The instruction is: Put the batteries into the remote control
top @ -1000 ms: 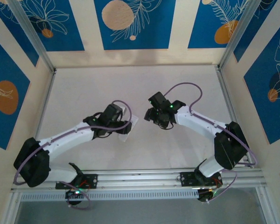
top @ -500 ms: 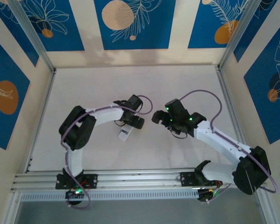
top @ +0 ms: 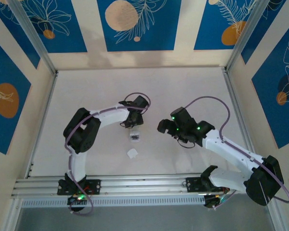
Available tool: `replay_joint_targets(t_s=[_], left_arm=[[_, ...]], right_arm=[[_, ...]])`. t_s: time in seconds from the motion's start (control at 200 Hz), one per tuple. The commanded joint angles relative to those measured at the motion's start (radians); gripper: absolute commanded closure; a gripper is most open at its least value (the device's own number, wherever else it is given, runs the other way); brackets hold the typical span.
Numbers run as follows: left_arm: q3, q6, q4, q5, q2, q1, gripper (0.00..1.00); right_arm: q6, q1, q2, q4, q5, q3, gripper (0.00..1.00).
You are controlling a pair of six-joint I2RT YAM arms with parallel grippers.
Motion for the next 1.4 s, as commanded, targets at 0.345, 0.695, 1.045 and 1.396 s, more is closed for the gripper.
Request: replay_joint_targets(t_s=[0.345,0.695,1.045,1.396], left_arm=[[0.126,-0.603,-0.372,-0.314,-0.135,-0.001,0.0],[-0.186,0.717,0.021,0.059,-0.881,0.195,0.0],[-0.349,0.852,-0.196,0.179,-1.161,0.222,0.0],[-0.44,0.802,-0.197,0.316,-1.255,0.224,0.08]], right_arm=[[0.145,0.21,0.097,-0.017,0.049,0.052,0.03],[-0.098,0.45,0.605,-0.153,0.117,0.415,0.01],[-0.306,0.499,0.866,-0.193,0.026,0.599,0.06],[-0.326,0.493,0.922,-0.168,0.013,0.623,0.33]])
